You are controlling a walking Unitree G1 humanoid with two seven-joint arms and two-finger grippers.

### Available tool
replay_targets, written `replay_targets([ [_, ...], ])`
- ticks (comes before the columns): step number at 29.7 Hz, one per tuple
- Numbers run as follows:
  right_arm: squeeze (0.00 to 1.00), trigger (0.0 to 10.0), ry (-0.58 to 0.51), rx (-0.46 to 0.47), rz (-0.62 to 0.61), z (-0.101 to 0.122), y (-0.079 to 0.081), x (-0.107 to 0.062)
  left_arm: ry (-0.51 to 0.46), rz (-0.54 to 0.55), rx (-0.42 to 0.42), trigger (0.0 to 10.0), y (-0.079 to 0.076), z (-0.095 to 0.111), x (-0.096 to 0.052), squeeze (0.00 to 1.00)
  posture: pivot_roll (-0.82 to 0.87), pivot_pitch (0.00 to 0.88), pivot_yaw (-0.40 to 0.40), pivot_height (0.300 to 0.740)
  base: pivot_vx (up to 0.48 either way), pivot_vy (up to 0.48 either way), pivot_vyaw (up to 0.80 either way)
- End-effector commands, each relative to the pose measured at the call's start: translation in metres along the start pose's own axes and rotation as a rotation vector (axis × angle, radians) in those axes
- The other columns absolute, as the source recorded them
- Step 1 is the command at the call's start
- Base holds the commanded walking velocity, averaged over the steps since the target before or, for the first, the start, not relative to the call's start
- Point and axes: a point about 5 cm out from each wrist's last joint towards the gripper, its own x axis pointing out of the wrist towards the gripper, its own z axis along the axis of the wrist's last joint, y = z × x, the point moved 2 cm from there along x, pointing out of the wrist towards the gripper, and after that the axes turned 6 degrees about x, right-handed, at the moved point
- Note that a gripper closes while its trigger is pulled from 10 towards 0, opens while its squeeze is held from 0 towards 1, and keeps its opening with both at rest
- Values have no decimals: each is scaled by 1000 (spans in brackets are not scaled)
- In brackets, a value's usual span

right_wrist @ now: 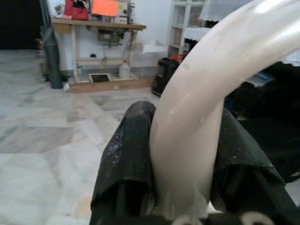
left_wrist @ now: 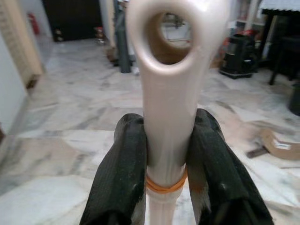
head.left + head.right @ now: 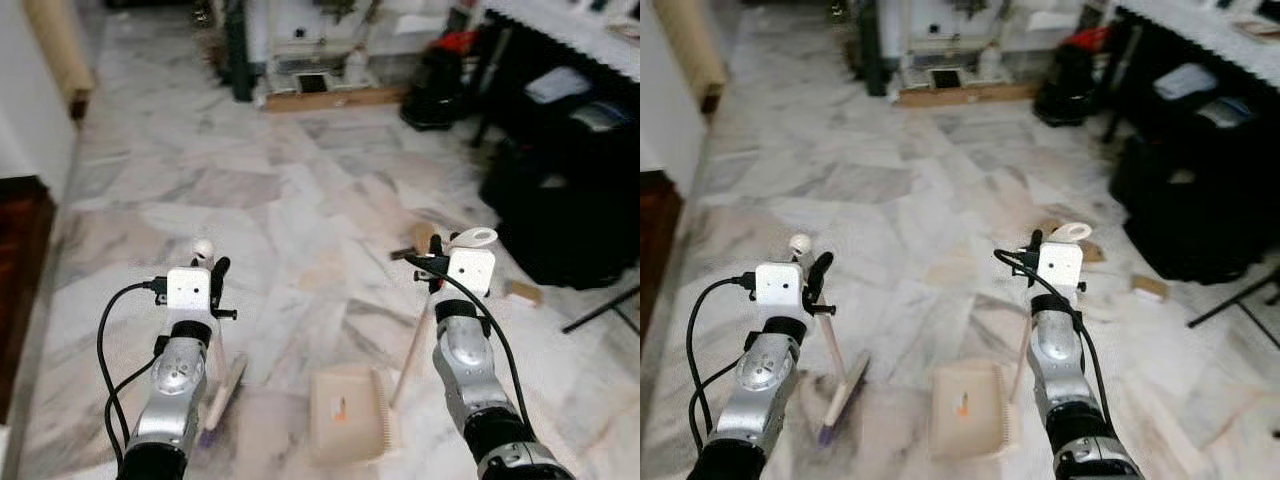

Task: Sweep floor

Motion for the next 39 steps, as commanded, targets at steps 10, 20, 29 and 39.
replay_targets([
  [10,0,10000,-57,16,-2,13,1,5,-51,-14,-4,10000,-3,12,5,0,24,38,-40,740,0,0,-473],
  [20,0,10000,-58,21,-2,14,2,6,-44,-5,-1,10000,-1,12,6,0,20,44,-39,740,0,0,0],
  [29,0,10000,-54,22,7,13,3,5,-44,1,0,10000,0,12,6,0,21,46,-38,740,233,0,0],
  [39,0,10000,-59,27,1,13,3,5,-48,-2,-4,10000,-1,12,5,0,22,38,-37,740,320,0,0],
])
